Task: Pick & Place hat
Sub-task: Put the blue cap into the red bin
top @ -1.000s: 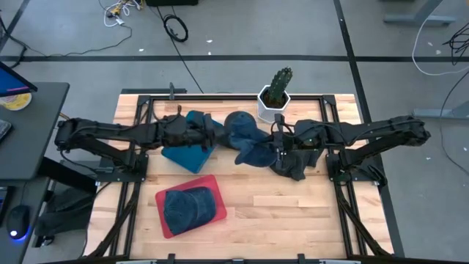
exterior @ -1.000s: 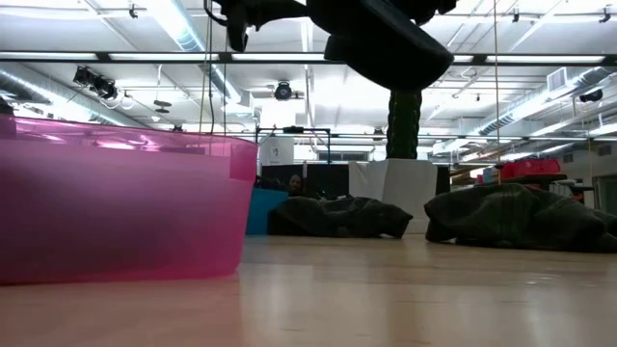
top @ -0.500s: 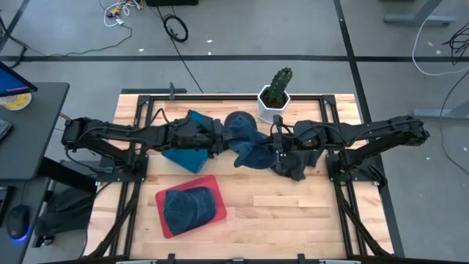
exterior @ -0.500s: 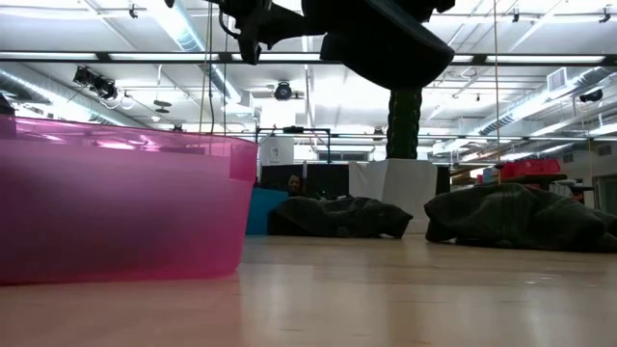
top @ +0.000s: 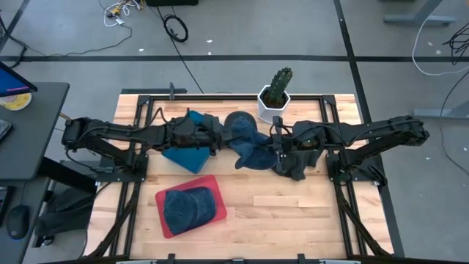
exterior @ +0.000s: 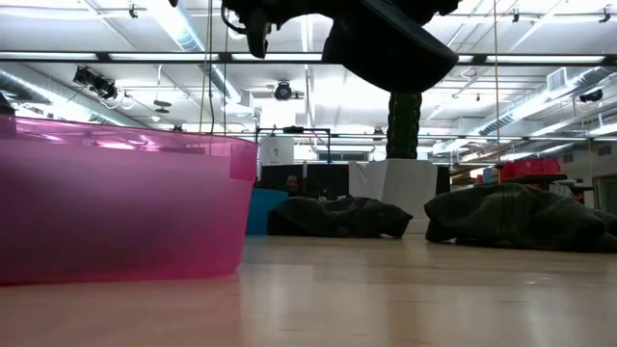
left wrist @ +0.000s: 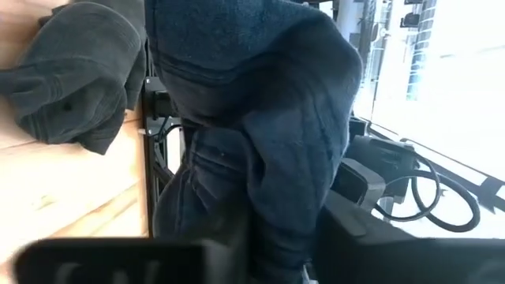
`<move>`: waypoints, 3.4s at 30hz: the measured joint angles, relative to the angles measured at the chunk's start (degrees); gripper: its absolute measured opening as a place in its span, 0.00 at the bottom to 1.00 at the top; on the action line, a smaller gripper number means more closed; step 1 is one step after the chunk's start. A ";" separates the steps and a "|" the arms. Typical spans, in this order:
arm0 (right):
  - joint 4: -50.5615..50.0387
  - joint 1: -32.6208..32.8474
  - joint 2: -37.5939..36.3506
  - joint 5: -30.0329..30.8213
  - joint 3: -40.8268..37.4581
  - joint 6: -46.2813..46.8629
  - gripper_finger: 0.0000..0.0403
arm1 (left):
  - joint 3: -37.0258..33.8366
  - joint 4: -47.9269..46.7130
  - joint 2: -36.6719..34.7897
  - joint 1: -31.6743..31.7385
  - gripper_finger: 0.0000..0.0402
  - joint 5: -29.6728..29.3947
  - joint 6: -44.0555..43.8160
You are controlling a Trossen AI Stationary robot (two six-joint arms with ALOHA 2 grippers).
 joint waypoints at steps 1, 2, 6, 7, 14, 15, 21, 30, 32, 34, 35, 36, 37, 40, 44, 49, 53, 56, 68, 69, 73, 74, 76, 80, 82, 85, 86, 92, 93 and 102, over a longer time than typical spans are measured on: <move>-0.02 0.00 0.00 0.00 0.00 0.02 0.00 | 0.00 -0.11 0.00 -0.03 0.18 0.00 0.03; -0.03 0.00 0.00 0.00 0.00 0.04 0.00 | 0.00 -0.10 0.00 -0.03 0.14 0.00 0.25; -0.06 -0.02 0.00 0.02 0.00 0.20 0.01 | 0.00 0.59 0.00 -0.03 0.05 0.04 2.25; 0.01 -0.02 0.00 0.03 0.00 0.64 0.01 | 0.00 1.17 0.00 -0.03 0.05 0.04 2.40; 0.96 -0.04 -0.55 0.08 0.01 5.71 0.08 | -0.04 8.03 0.11 -0.20 0.05 0.11 5.10; 0.72 -0.03 -1.02 0.00 0.02 6.40 0.11 | -0.04 9.25 0.11 -0.40 0.05 -0.11 5.62; 0.09 0.02 -5.85 -0.78 -0.02 12.64 0.36 | -0.02 13.85 0.00 -1.75 0.05 -1.69 8.86; -4.60 -0.04 -14.48 1.39 -0.02 22.26 0.64 | 0.00 21.67 -0.04 -6.43 0.05 -8.59 16.03; -7.39 -0.04 -15.85 3.05 -0.02 23.68 0.66 | 0.00 21.87 -0.04 -8.31 0.05 -10.35 17.37; -10.31 -0.07 -16.87 3.99 -0.02 25.35 0.66 | 0.00 21.93 -0.04 -10.48 0.05 -12.22 18.19; -11.53 -0.07 -17.19 4.21 -0.02 26.31 0.66 | 0.00 21.93 -0.04 -11.72 0.05 -13.22 18.57; -12.69 -0.05 -17.42 4.44 -0.02 27.37 0.66 | 0.00 21.87 -0.04 -12.91 0.05 -14.20 18.89; -13.82 -0.04 -17.54 4.46 -0.02 28.33 0.65 | 0.00 21.82 -0.04 -14.12 0.05 -15.36 19.15; -16.21 -0.04 -17.57 4.42 -0.02 31.20 0.63 | 0.00 20.37 -0.04 -17.99 0.05 -19.84 19.45; -17.52 -0.04 -17.32 3.18 -0.02 34.07 0.60 | 0.00 17.38 -0.06 -23.72 0.05 -26.31 19.56; -17.65 -0.04 -17.04 -0.65 -0.02 36.30 0.57 | 0.00 12.82 -0.07 -31.73 0.05 -37.33 18.91; -17.86 -0.02 -16.65 -3.20 -0.02 36.14 0.55 | 0.00 9.86 -0.07 -38.25 0.05 -47.45 18.95; -17.90 -0.02 -16.25 -4.22 -0.04 35.94 0.53 | 0.00 8.43 -0.07 -42.95 0.05 -55.45 19.04; -15.20 -0.02 -13.61 -4.54 -0.04 36.06 0.51 | 0.00 4.97 -0.07 -55.55 0.05 -74.65 30.86; -14.94 0.02 -13.29 -4.58 -0.04 36.06 0.51 | 0.00 4.79 -0.07 -55.88 0.05 -74.85 32.21; -14.80 0.82 -12.20 -4.61 -0.04 36.63 0.51 | 0.04 3.07 0.64 -56.29 0.05 -74.91 32.98; -14.80 1.07 -11.92 -4.63 -0.05 36.98 0.51 | 0.04 2.12 0.93 -56.31 0.05 -74.92 32.15; -14.79 1.65 -11.31 -4.61 -0.04 37.55 0.51 | 0.04 0.03 1.69 -56.29 0.05 -74.90 29.24; -14.55 2.68 -10.28 -4.59 -0.06 37.81 0.51 | 0.04 -6.04 3.68 -56.27 0.05 -74.81 20.98; -14.13 3.08 -9.87 -4.56 -0.06 38.01 0.51 | 0.02 -8.87 4.31 -56.27 0.05 -74.77 17.11; -13.12 3.43 -9.39 -4.48 -0.06 38.08 0.51 | 0.04 -12.83 5.16 -56.27 0.05 -74.04 12.03; -13.04 3.47 -9.38 -4.46 -0.07 38.32 0.51 | 0.02 -14.15 5.39 -56.27 0.05 -73.36 10.65; -12.65 3.45 -9.20 -4.44 -0.07 38.86 0.51 | 0.02 -18.38 7.83 -56.22 0.05 -71.95 4.70; -12.63 3.45 -9.20 -4.44 -0.07 38.86 0.51 | 0.02 -19.08 8.30 -55.99 0.05 -71.94 3.84; -12.61 3.45 -9.20 -4.45 -0.07 39.08 0.51 | 0.00 -23.84 13.05 -52.93 0.05 -70.22 -2.51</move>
